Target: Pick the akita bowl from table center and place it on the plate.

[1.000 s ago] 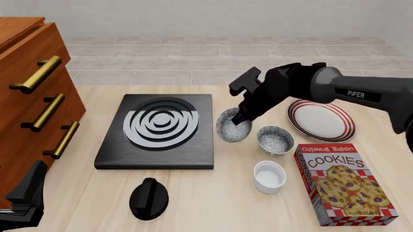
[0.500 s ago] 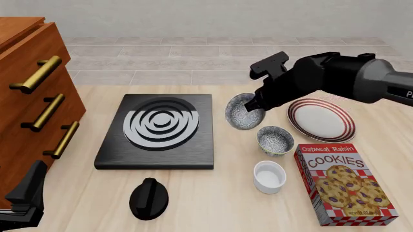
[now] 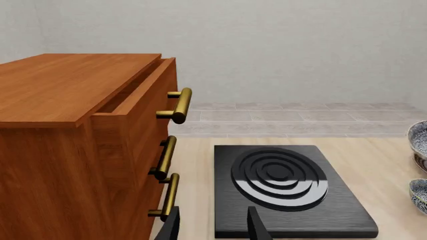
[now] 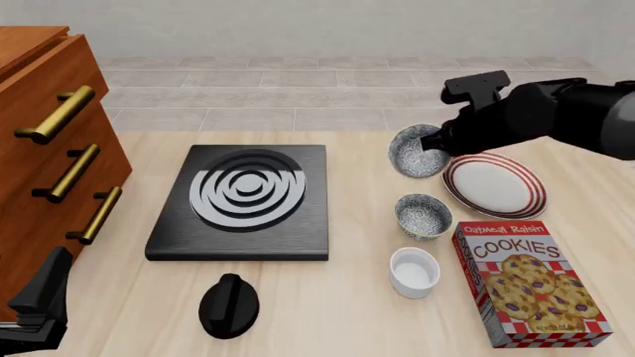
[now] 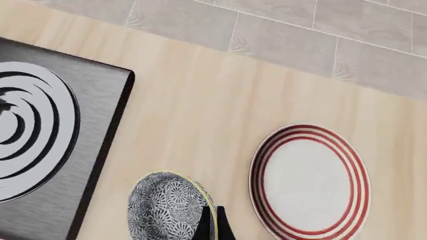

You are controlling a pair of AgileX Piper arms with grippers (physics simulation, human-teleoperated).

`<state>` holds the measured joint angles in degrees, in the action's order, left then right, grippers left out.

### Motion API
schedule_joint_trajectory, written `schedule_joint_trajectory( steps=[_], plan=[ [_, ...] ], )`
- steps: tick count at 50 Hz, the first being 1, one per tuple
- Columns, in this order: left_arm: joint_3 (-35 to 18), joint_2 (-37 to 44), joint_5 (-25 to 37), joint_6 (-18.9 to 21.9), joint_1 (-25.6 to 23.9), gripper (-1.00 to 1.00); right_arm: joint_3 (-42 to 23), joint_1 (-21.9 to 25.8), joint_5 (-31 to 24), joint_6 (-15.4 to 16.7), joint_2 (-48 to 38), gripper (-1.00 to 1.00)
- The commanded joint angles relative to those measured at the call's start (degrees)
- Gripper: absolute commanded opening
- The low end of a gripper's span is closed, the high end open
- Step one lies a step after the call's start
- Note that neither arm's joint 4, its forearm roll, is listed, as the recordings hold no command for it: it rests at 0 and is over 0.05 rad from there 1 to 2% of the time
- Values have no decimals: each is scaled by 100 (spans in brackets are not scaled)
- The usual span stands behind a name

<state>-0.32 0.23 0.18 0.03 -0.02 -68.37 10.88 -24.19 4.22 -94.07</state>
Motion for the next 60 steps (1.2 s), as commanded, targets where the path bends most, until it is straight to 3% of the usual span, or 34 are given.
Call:
schedule_joint_trajectory(
  steps=[1,15,25,29,38,60],
  plan=[
    [-11,-2,13,1,0,100,101,-457,266,-136,-34,-100],
    [14,28,-41,2,-1,100,310,-1257,561,151,339,-100],
    [14,29,-41,0,0,100,442,-1720,703,203,423,-100],
    [14,28,-41,1,0,100,338,-1948,660,40,307,-100],
    [14,27,-41,0,0,100,469,-2379,772,163,25,-100],
    [14,28,-41,1,0,100,280,-2505,1142,195,-801,-100]
  ],
)
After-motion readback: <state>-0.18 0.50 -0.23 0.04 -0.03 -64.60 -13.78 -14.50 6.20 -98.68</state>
